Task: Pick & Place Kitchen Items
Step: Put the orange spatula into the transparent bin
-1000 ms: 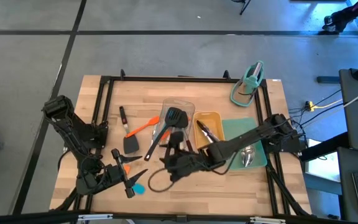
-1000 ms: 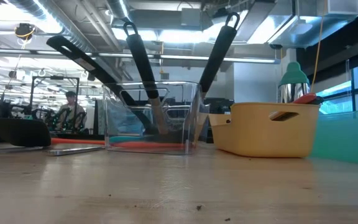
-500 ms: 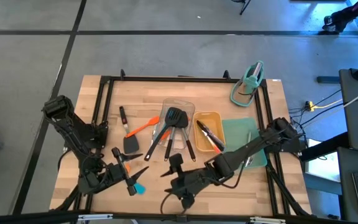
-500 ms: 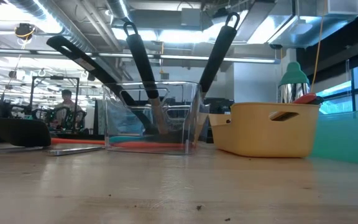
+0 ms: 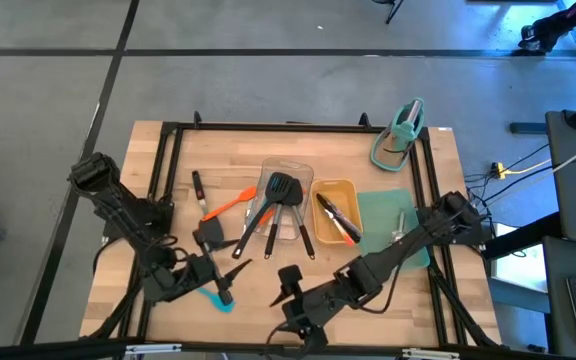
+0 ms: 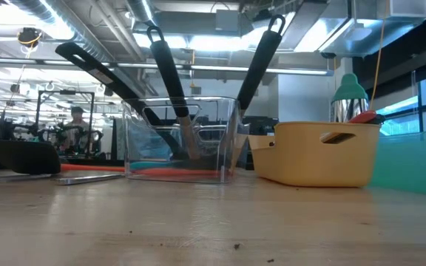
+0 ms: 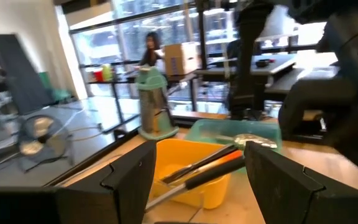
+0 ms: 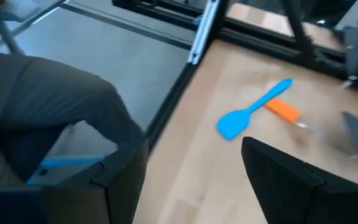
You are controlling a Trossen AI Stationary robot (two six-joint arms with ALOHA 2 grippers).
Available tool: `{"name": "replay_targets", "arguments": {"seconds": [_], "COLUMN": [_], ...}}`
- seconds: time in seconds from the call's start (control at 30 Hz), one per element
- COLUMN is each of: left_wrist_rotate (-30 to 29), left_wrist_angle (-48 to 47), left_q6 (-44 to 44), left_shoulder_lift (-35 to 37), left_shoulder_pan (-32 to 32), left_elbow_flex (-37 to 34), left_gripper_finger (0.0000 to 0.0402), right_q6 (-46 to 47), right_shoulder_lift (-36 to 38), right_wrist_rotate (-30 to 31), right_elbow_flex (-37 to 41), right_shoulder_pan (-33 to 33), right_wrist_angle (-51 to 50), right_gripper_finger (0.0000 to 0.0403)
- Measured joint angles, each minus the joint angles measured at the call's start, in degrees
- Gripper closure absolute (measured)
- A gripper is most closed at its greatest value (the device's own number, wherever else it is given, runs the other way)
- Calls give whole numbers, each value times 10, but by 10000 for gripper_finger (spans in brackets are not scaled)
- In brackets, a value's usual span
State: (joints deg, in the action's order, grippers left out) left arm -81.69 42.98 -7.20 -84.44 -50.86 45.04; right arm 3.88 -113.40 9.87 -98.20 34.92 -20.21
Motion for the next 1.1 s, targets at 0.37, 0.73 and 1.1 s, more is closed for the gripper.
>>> {"name": "replay_targets", "arguments": {"seconds": [0.37, 0.73, 1.1], "left_wrist_rotate": [161, 173, 211], "left_wrist_angle": [-85, -189, -437], "left_q6": [44, 56, 411], "left_shoulder_lift": [0, 48, 51], "left_shoulder_pan": [72, 30, -24], "left_elbow_flex": [0, 0, 0], "left_gripper_finger": [162, 162, 162], "right_q6": [74, 99, 118], "right_shoulder_lift": [-1, -1, -1], "right_wrist_rotate": [56, 145, 276], "right_elbow_flex": [101, 199, 238], "right_shoulder_pan": [45, 96, 149], "right_wrist_angle": [123, 266, 313], "right_gripper_finger": [139, 139, 139]}}
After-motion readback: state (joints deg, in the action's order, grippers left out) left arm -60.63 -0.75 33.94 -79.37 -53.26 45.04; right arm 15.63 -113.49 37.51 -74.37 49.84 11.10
